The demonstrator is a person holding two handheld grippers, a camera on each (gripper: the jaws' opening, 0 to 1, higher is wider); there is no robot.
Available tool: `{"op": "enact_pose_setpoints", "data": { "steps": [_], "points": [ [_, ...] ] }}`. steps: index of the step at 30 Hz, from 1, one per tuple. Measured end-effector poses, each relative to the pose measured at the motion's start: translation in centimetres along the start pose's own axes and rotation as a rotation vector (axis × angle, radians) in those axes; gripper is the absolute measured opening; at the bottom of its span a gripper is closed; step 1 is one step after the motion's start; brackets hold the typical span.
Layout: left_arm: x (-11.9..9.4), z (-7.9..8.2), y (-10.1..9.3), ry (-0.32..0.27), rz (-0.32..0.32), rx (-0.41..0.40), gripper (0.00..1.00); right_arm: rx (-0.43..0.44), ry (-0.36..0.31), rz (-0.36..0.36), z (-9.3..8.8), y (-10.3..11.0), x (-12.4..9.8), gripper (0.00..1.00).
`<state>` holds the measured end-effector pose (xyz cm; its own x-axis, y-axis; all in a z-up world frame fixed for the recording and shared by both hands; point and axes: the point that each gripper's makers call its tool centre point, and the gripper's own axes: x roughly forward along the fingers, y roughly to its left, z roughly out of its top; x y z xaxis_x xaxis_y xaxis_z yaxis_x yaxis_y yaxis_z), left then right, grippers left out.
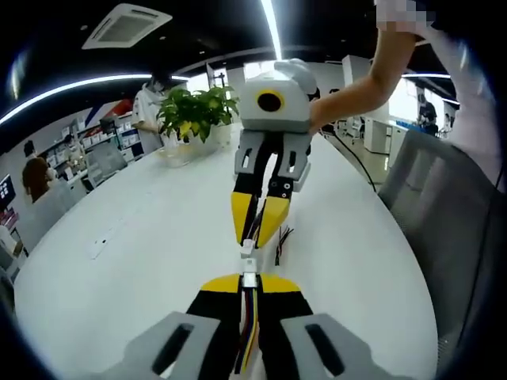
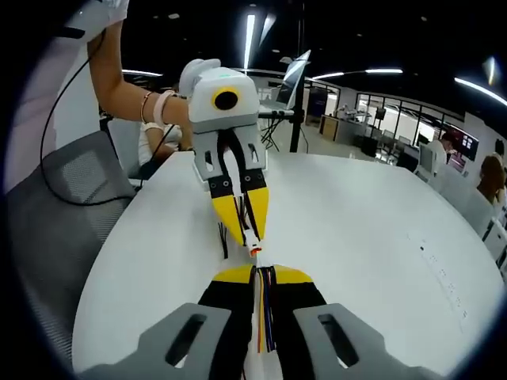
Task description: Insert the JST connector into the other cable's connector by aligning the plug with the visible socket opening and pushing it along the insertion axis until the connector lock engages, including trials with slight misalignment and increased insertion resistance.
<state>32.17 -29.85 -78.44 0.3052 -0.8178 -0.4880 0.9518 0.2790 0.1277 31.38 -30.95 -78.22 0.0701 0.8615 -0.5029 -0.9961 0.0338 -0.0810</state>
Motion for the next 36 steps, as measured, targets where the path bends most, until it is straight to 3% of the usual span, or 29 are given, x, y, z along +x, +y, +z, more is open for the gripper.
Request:
{"op": "enact_pose_setpoints", "data": {
  "steps": [10,36],
  "points": [
    [0.3,0.3,0.0,-0.005,0.004,0.002,0.00,-0.002,0.007,0.011,-0.1,0.4,0.0,0.04],
    [0.5,1.3,-1.5,-0.003,-0.067,0.067,0.00,-0.080,0.011,0.097,-0.1,1.1,-0.6,0.03]
  ]
}}
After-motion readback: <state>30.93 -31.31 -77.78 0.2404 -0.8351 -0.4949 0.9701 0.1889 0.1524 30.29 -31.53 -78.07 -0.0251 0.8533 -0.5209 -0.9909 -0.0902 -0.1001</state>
